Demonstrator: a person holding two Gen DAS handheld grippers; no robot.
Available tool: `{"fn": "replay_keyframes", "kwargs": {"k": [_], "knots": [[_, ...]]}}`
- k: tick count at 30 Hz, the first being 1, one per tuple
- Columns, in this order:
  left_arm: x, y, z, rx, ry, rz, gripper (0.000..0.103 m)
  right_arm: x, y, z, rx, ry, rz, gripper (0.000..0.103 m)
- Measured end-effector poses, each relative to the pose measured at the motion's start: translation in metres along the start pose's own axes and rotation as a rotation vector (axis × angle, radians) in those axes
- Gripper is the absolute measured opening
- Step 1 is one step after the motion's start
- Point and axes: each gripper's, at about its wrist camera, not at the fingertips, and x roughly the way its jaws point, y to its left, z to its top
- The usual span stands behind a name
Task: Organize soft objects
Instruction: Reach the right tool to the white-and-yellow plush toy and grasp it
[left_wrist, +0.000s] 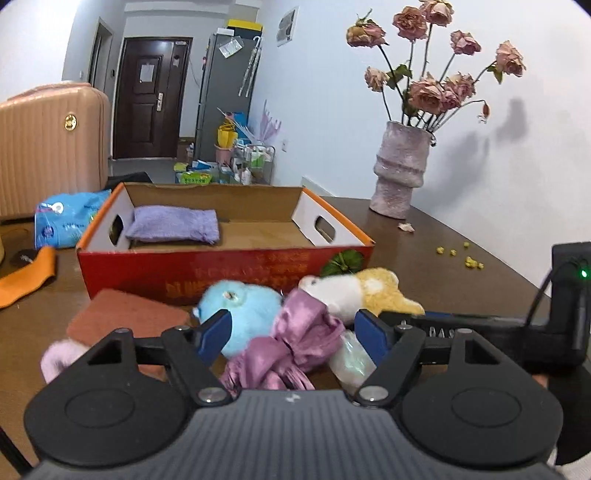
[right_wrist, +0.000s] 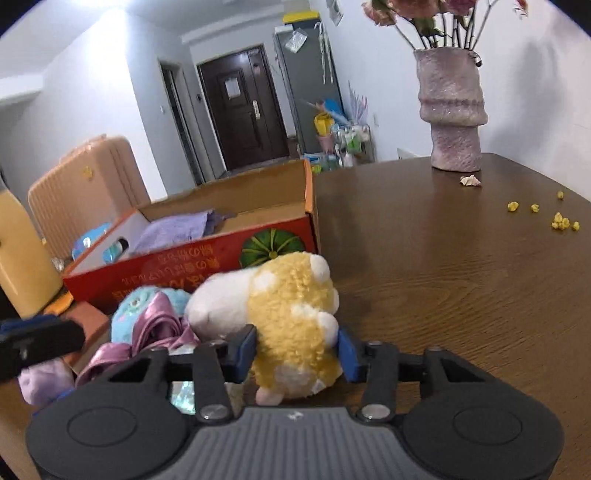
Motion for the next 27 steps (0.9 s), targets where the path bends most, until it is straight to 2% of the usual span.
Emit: {"fn": "replay_keyframes", "kwargs": {"k": [4, 8, 12, 16, 19, 24, 27], "knots": [[-0.018, -0.009, -0.020, -0.007, 0.032, 0.007, 0.077, -0.031, -0.015, -0.020, 0.017, -0.028, -0.066, 0.042], [-0.045, -0.024, -0.046, -0.018, 0.065, 0.006, 0.077, -0.081, -0.029, -0.049, 0.002, -0.034, -0.109, 0.042], [-0.068, -0.042, -0.074, -0.034, 0.114, -0.034, 0.077, -0.129, -0.028, -0.079, -0.062, 0.006, -0.053, 0.042], [-0.077, -0.058, -0.098, -0.009, 0.137, -0.048, 0.077, -0.163, -0.011, -0.105, -0.081, 0.044, 0.067, 0.042], [-0.082, -0.056, -0.108, -0.029, 0.146, -0.040, 0.076, -0.173, 0.007, -0.118, -0.106, 0.052, 0.161, 0.043], [-0.086, -0.045, -0.110, -0.053, 0.156, -0.039, 0.075, -0.181, 0.013, -0.122, -0.082, 0.044, 0.211, 0.046], [-0.081, -0.046, -0.107, -0.068, 0.162, -0.079, 0.071, -0.181, 0.007, -0.122, -0.065, 0.047, 0.217, 0.046]]}}
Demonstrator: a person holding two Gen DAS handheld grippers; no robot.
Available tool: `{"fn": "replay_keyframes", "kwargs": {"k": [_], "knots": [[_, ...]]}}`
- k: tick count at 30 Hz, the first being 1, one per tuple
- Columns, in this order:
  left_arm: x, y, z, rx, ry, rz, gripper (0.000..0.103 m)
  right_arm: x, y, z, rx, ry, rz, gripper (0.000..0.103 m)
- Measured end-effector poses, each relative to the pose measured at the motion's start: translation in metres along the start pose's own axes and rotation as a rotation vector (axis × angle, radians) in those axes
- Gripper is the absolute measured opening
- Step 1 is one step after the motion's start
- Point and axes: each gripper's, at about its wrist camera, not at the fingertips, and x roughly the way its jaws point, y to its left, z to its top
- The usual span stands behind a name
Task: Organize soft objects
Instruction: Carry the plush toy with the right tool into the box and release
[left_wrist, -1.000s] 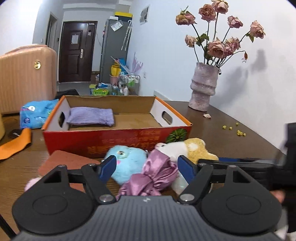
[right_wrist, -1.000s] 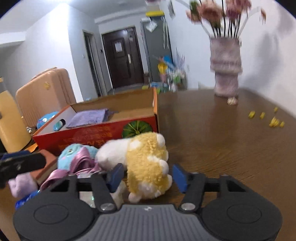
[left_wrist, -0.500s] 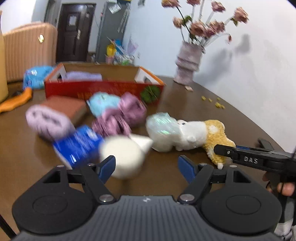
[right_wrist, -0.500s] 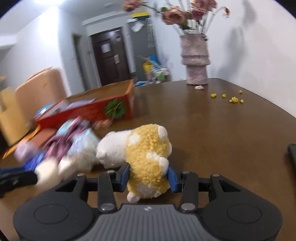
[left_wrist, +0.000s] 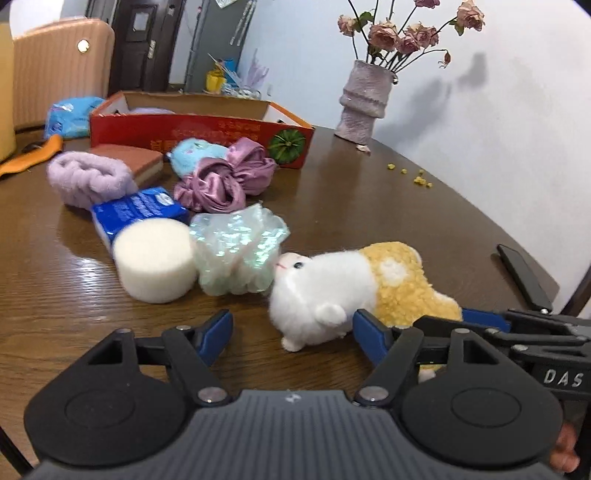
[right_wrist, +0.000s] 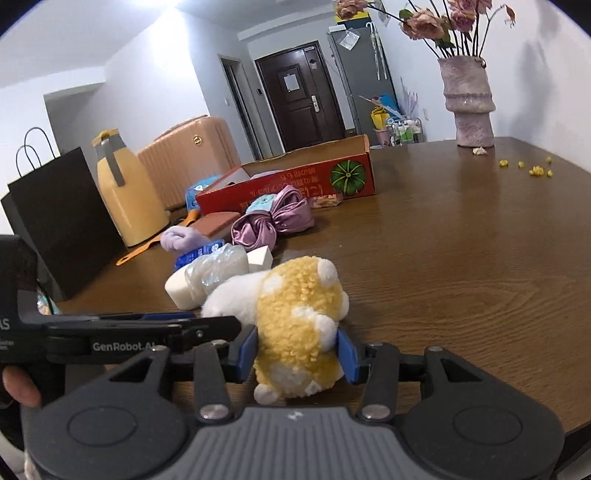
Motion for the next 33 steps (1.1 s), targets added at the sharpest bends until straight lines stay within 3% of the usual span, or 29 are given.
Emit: {"fn": "replay_keyframes", "kwargs": {"k": [4, 12, 18, 25, 30, 33], "knots": [[0.011, -0.006, 0.004, -0.027, 0.022, -0.074, 0.050, -0.002, 0.004, -0.001, -0.008, -0.003, -0.023, 0.041], [0.002, -0.017, 0.015, -0.004, -0.029, -0.098, 0.047, -0.018, -0.004, 0.007, 0.012, -0.044, -0.023, 0.039], [0.004, -0.011, 0.079, 0.034, -0.096, -0.099, 0.047, -0.001, -0.004, 0.068, -0.008, -0.118, 0.003, 0.039], [0.060, 0.034, 0.209, 0.020, -0.143, -0.069, 0.047, 0.088, -0.013, 0.198, -0.047, -0.138, 0.032, 0.038], [0.161, 0.088, 0.289, -0.060, -0.046, -0.037, 0.049, 0.195, -0.029, 0.274, -0.069, -0.041, -0.006, 0.038], [0.219, 0.113, 0.315, -0.108, 0.021, -0.003, 0.049, 0.260, -0.047, 0.303, -0.021, 0.026, -0.032, 0.038]]}}
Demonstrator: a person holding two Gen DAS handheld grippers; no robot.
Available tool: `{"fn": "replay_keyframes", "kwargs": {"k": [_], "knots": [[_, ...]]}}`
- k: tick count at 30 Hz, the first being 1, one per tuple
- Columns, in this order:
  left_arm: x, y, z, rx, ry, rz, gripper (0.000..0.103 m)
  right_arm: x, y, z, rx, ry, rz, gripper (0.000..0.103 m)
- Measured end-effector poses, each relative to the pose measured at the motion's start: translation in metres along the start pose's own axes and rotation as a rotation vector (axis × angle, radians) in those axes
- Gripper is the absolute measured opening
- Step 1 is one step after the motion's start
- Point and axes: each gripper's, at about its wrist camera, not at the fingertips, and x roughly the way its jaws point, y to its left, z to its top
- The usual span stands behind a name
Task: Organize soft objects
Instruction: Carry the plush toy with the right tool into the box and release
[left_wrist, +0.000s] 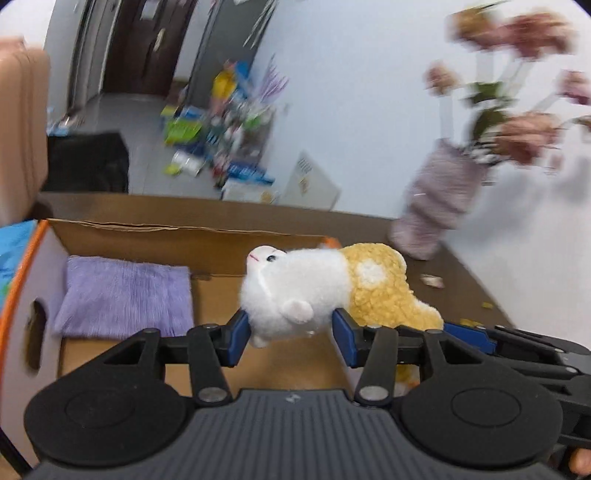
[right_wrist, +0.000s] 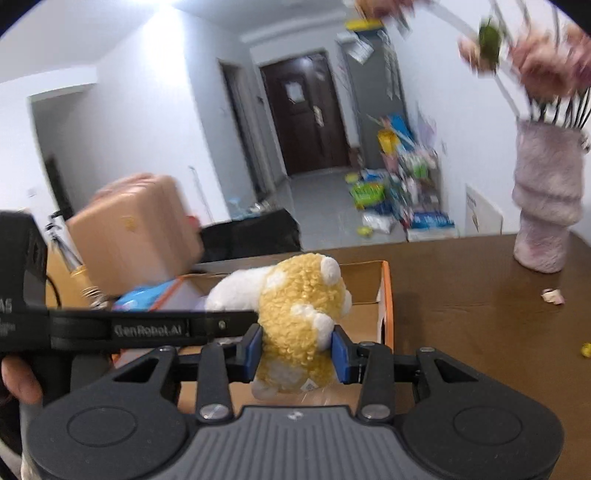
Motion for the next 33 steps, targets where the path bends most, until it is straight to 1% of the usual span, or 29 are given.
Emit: {"fn": "replay_keyframes", "kwargs": {"k": [1, 2, 4, 7, 8, 9, 10, 11, 13, 14, 15, 17, 18, 23, 26, 28, 30, 31, 33], "knots": [[0.019, 0.007, 0.009, -0.026, 0.027, 0.014, 0.049, 0.017, -0.003, 0.005, 0.004, 0.017, -0.011, 0.038], [0.035, 0.010, 0.016, -0.028, 0.045, 0.033, 0.049, 0.036, -0.007, 0.011, 0.006, 0.035, -0.026, 0.038], [0.058, 0.018, 0.023, -0.040, 0.061, 0.068, 0.048, 0.062, -0.014, 0.017, 0.022, 0.067, -0.032, 0.037], [0.084, 0.035, 0.027, -0.088, 0.096, 0.063, 0.047, 0.089, -0.021, 0.021, 0.032, 0.103, -0.049, 0.037], [0.090, 0.038, 0.027, -0.092, 0.107, 0.063, 0.047, 0.096, -0.020, 0.021, 0.023, 0.125, -0.073, 0.038], [0.095, 0.041, 0.023, -0.096, 0.123, 0.067, 0.047, 0.101, -0.020, 0.020, 0.009, 0.138, -0.096, 0.041], [0.098, 0.044, 0.021, -0.110, 0.141, 0.065, 0.047, 0.104, -0.017, 0.017, -0.016, 0.129, -0.120, 0.039], [0.099, 0.048, 0.020, -0.126, 0.151, 0.059, 0.047, 0.104, -0.013, 0.014, -0.043, 0.103, -0.132, 0.040], [0.095, 0.052, 0.020, -0.134, 0.129, 0.023, 0.053, 0.106, -0.005, 0.009, -0.098, 0.101, -0.153, 0.045], [0.092, 0.051, 0.018, -0.119, 0.121, 0.019, 0.054, 0.107, 0.002, 0.006, -0.138, 0.106, -0.168, 0.055], [0.091, 0.048, 0.018, -0.103, 0.118, 0.020, 0.055, 0.110, 0.009, 0.002, -0.190, 0.122, -0.185, 0.063], [0.092, 0.040, 0.014, -0.069, 0.131, 0.016, 0.057, 0.113, 0.022, -0.004, -0.265, 0.152, -0.246, 0.063], [0.091, 0.038, 0.012, -0.057, 0.131, 0.011, 0.057, 0.113, 0.024, -0.006, -0.276, 0.162, -0.264, 0.063], [0.090, 0.025, 0.006, -0.037, 0.132, -0.013, 0.057, 0.104, 0.029, -0.014, -0.283, 0.183, -0.315, 0.064], [0.084, 0.015, -0.001, -0.013, 0.129, -0.010, 0.058, 0.095, 0.027, -0.018, -0.272, 0.178, -0.314, 0.064], [0.078, 0.009, -0.003, 0.000, 0.107, -0.006, 0.060, 0.093, 0.021, -0.016, -0.263, 0.163, -0.291, 0.064], [0.069, 0.003, -0.001, 0.019, 0.081, 0.023, 0.062, 0.083, 0.014, -0.014, -0.225, 0.136, -0.258, 0.064], [0.060, -0.001, 0.001, 0.027, 0.068, 0.033, 0.062, 0.075, 0.014, -0.013, -0.221, 0.118, -0.261, 0.064], [0.036, -0.008, 0.008, 0.056, 0.040, 0.037, 0.064, 0.052, 0.018, -0.009, -0.220, 0.055, -0.274, 0.065]]}}
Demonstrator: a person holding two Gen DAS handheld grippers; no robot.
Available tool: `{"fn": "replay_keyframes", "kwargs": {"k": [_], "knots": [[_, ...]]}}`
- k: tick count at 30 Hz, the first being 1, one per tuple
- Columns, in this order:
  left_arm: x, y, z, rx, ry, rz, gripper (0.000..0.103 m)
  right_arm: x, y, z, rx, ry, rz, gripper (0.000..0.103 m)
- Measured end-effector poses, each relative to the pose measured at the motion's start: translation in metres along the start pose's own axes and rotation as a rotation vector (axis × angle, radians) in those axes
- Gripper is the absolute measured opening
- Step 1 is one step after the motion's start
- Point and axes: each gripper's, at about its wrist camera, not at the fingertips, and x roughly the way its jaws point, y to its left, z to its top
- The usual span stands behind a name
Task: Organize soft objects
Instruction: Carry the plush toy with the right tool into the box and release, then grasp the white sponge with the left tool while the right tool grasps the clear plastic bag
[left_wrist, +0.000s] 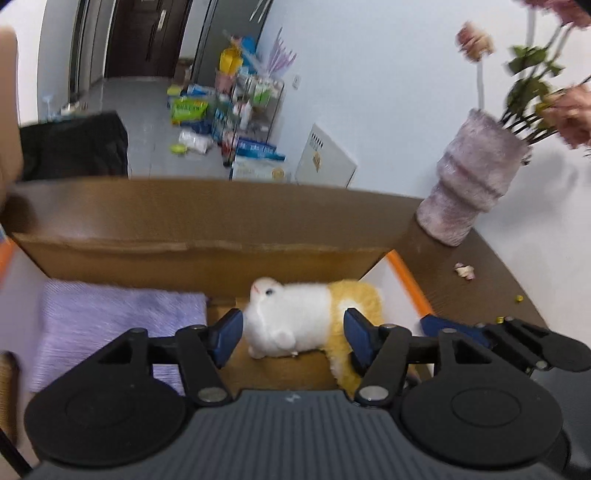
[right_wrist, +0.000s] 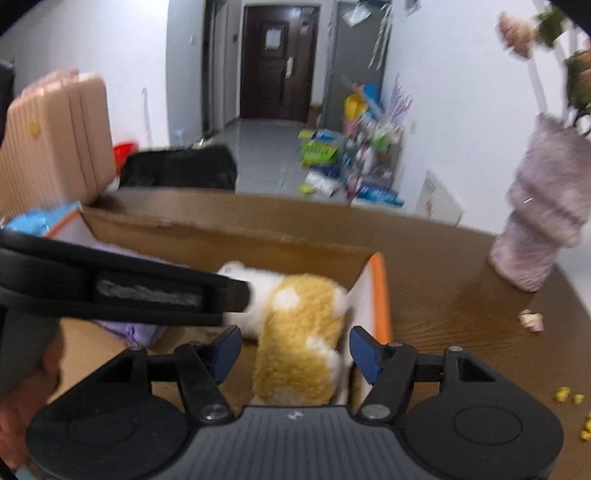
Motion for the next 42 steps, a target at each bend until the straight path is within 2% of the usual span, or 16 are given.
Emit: {"fn": "replay_keyframes", "kwargs": {"k": [5, 9, 14, 17, 19, 22, 25, 28, 30, 33, 39, 42], "knots": [[-0.091, -0.010, -0.002, 0.078, -0.113, 0.029, 0.073, -0.083, -0.016, -0.002, 0.037, -0.131, 0.014, 0.079], [-0.171, -0.005, -0.035, 0.090, -0.163, 0.064, 0.075, -0.149, -0.025, -0.028, 0.050, -0.207, 0.018, 0.083], [-0.257, -0.002, -0.119, 0.132, -0.284, 0.105, 0.086, -0.226, -0.019, -0.099, 0.060, -0.278, 0.100, 0.089], [-0.289, -0.007, -0.188, 0.151, -0.333, 0.199, 0.086, -0.258, -0.008, -0.148, 0.078, -0.305, 0.080, 0.089], [-0.308, -0.009, -0.230, 0.147, -0.360, 0.231, 0.087, -0.276, 0.000, -0.177, 0.110, -0.315, 0.069, 0.089], [-0.332, -0.016, -0.285, 0.121, -0.394, 0.274, 0.092, -0.299, 0.014, -0.222, 0.171, -0.313, 0.104, 0.089], [-0.352, -0.020, -0.330, 0.109, -0.400, 0.313, 0.095, -0.320, 0.030, -0.263, 0.198, -0.304, 0.175, 0.090], [-0.364, -0.016, -0.357, 0.069, -0.344, 0.276, 0.096, -0.336, 0.048, -0.290, 0.215, -0.274, 0.197, 0.090], [-0.366, -0.016, -0.365, 0.068, -0.321, 0.263, 0.096, -0.343, 0.058, -0.299, 0.205, -0.254, 0.217, 0.089], [-0.370, -0.016, -0.372, 0.069, -0.334, 0.277, 0.096, -0.351, 0.071, -0.306, 0.172, -0.252, 0.217, 0.089], [-0.365, -0.014, -0.373, 0.047, -0.329, 0.251, 0.096, -0.350, 0.081, -0.304, 0.164, -0.252, 0.234, 0.087], [-0.351, -0.016, -0.369, 0.049, -0.298, 0.224, 0.096, -0.341, 0.081, -0.298, 0.172, -0.243, 0.240, 0.082]]}}
